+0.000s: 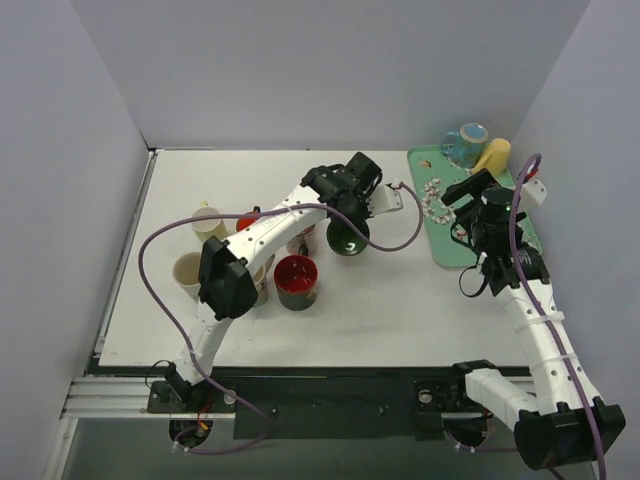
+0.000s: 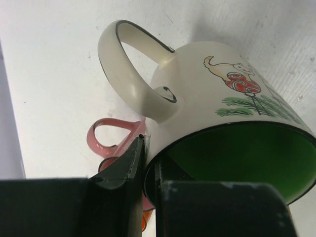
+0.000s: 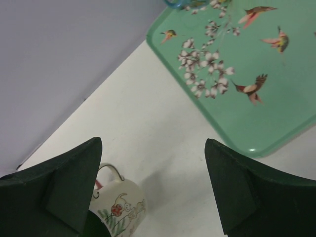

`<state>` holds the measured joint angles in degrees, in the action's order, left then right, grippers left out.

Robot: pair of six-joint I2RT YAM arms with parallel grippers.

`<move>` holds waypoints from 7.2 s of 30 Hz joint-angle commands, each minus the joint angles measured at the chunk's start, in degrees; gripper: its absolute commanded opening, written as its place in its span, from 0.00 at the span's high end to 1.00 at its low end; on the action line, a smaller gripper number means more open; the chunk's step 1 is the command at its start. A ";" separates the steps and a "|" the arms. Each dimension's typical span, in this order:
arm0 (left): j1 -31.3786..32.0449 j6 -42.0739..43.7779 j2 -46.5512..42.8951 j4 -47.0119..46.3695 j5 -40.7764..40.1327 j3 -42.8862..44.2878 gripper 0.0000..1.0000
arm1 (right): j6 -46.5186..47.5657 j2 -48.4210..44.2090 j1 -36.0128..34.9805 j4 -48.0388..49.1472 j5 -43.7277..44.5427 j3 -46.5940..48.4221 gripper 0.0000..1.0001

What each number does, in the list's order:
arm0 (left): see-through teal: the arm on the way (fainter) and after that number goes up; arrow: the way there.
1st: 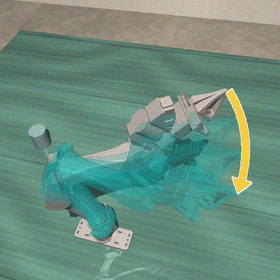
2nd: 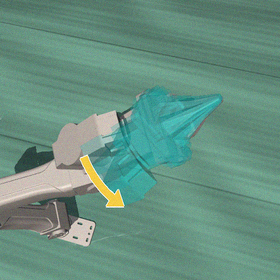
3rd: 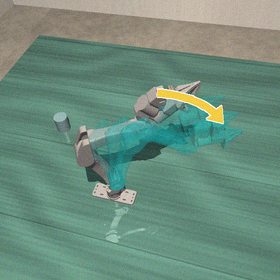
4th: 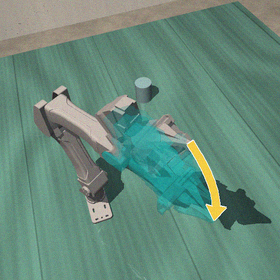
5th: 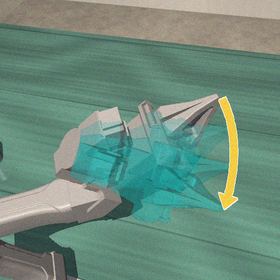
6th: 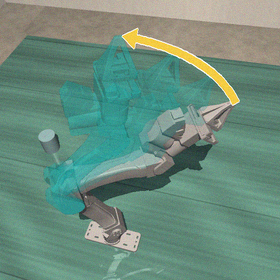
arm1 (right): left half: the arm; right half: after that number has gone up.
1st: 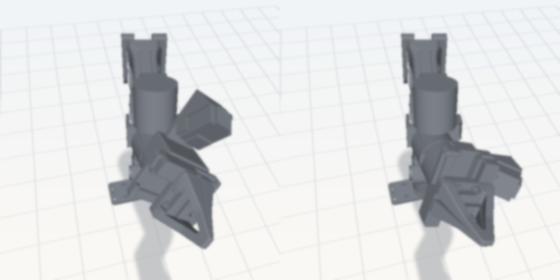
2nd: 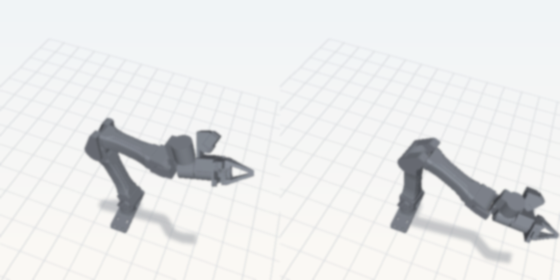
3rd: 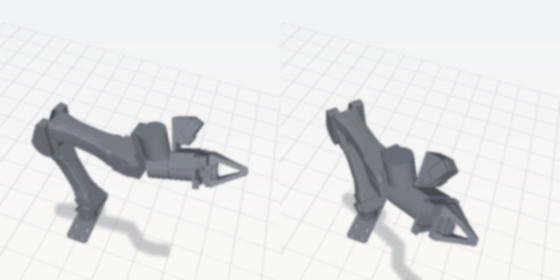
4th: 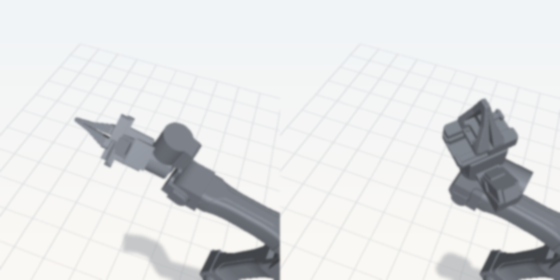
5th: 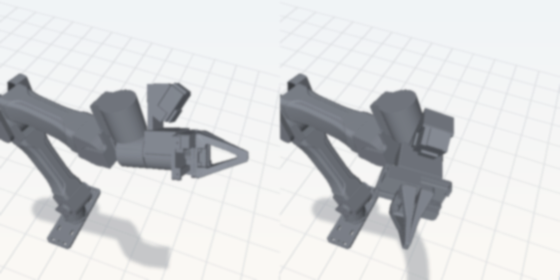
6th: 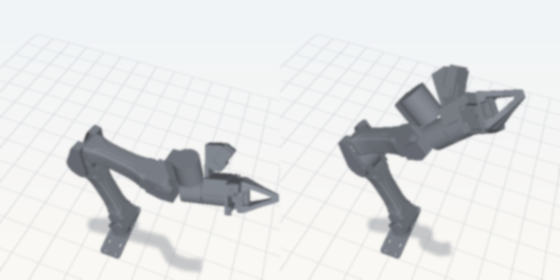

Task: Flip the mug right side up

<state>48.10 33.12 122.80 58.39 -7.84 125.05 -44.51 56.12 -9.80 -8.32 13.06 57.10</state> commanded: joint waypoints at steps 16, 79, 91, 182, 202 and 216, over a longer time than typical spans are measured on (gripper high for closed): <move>-4.85 2.47 15.27 4.36 4.67 14.60 1.00 | 4.44 5.22 6.72 -4.43 -5.13 -1.91 0.20; -32.80 -17.13 -30.96 -56.28 4.06 -34.09 0.05 | 8.66 87.94 18.24 3.04 16.64 72.37 0.52; -34.83 -17.39 -28.59 -56.72 4.93 -31.89 0.04 | 0.22 92.41 21.40 -0.91 14.54 77.45 0.71; -32.63 -6.23 -28.67 -59.62 14.78 -30.48 0.05 | 14.96 80.10 33.52 0.29 -20.17 66.82 0.25; -32.54 -5.09 -28.50 -60.15 13.64 -31.28 0.05 | -12.62 88.04 33.45 21.85 -21.13 64.29 0.32; -33.07 -4.65 -28.06 -60.32 14.07 -31.45 0.05 | 15.37 72.82 28.97 4.29 -11.07 51.09 0.33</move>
<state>15.51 28.16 95.68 1.04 5.96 93.23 -43.66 133.62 20.80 7.07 -7.57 108.29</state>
